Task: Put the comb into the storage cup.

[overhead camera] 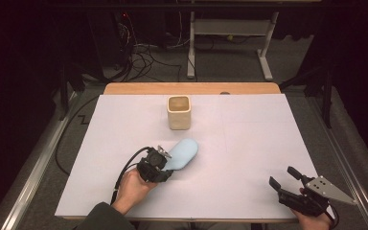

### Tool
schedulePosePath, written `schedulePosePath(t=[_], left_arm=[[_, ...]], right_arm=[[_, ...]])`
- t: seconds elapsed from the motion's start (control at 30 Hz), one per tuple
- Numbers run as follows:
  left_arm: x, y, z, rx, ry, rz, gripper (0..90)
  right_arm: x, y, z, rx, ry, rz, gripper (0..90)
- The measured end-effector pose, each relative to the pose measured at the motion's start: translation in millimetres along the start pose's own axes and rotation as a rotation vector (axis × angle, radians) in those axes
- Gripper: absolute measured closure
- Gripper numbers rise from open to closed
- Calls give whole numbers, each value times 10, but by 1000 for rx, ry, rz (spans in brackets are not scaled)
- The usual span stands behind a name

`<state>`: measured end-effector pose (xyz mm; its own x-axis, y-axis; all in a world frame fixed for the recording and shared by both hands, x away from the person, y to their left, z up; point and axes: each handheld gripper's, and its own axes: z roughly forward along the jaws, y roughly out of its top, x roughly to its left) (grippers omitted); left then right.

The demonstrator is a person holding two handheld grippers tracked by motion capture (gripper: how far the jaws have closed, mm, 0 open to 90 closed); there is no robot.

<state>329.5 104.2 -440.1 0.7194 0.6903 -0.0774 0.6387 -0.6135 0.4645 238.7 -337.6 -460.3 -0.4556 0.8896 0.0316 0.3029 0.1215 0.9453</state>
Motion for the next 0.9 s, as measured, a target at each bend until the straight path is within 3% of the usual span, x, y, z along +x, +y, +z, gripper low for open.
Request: schedulePosePath(t=[0.23, 0.33, 0.6, 0.9], left_arm=[[-9, -21, -65, -42, -18, 6, 692], [-8, -48, -115, -94, -34, 6, 691], [-34, -98, -207, -172, -51, 26, 691], [-54, -140, -246, -216, -78, 32, 691]], right_arm=[[11, 0, 14, 1, -1, -4, 229], [11, 1, 20, 6, 0, -7, 228], [3, 3, 36, 2, -1, -5, 225], [25, 23, 88, 17, 16, -20, 217]])
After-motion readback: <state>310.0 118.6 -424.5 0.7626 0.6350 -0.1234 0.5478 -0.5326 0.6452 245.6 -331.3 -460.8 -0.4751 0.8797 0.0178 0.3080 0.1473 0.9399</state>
